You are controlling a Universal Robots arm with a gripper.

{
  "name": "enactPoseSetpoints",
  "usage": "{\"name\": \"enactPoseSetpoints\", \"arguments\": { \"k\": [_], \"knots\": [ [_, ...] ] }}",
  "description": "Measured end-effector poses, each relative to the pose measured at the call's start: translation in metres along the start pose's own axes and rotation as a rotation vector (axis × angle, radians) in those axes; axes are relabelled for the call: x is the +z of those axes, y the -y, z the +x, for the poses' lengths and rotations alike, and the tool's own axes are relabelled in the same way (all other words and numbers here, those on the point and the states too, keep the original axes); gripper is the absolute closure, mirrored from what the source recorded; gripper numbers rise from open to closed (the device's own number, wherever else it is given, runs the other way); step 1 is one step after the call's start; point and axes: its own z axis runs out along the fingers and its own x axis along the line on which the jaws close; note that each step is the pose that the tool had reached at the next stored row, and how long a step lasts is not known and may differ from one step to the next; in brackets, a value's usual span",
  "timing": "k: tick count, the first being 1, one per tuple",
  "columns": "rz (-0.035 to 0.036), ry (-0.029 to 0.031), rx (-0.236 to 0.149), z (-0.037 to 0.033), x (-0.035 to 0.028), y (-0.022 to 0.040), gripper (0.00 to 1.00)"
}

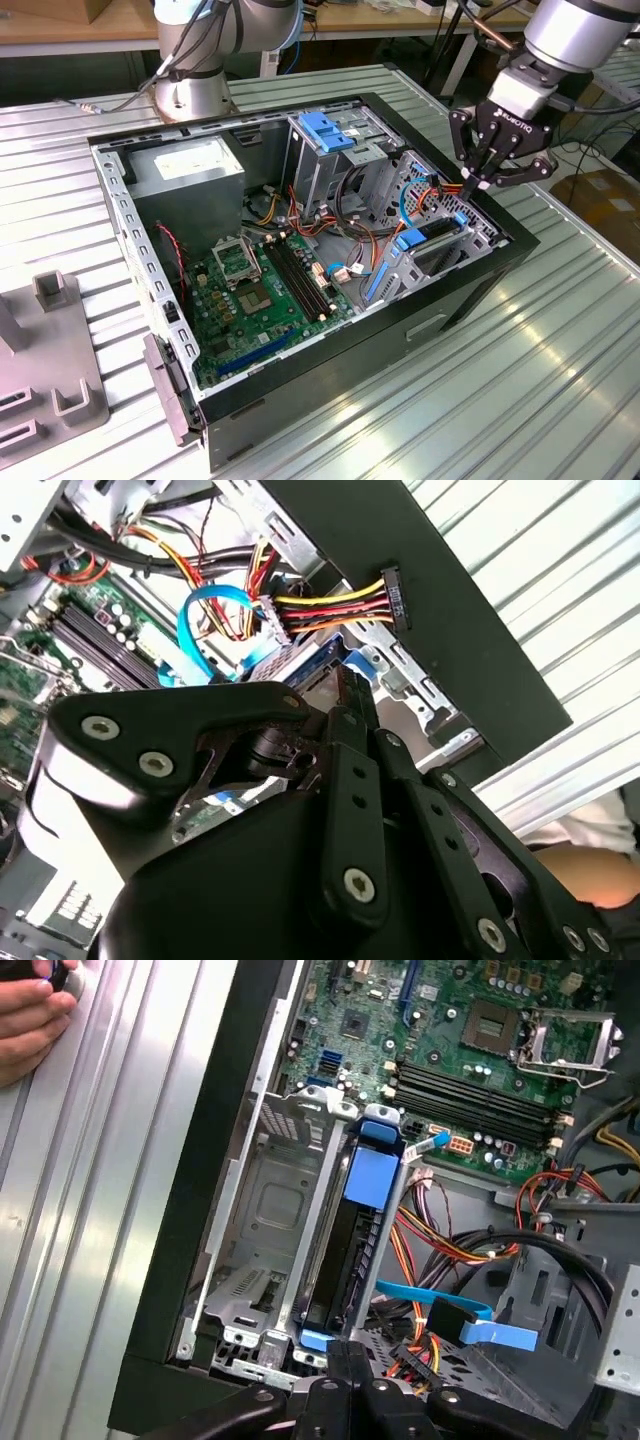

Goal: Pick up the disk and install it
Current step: 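Insert the first disk wire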

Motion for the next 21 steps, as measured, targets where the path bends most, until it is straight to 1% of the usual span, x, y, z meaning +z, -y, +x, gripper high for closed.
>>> {"name": "enactPoseSetpoints", "arguments": {
  "k": [3,8,10,11,13,14,18,21],
  "knots": [
    [-0.0001,0.0003,-0.018,-0.0001,-0.0056,0.0001,0.90],
    [-0.0005,-0.0008,-0.028,-0.0001,-0.0163,0.0003,0.90],
    [-0.0004,-0.0002,-0.039,-0.0001,-0.0171,0.0003,0.90],
    [-0.0005,0.0003,-0.076,-0.0001,-0.0171,0.0003,0.90],
    [-0.0007,0.0005,-0.115,-0.0001,-0.0168,0.0003,0.90],
    [-0.0008,0.0009,-0.140,-0.0001,-0.0165,0.0003,0.90],
    [-0.0007,0.0022,-0.215,0.0000,-0.0152,0.0006,0.90],
    [0.0000,0.0008,-0.254,0.0003,-0.0133,0.0017,0.90]
  ]
}}
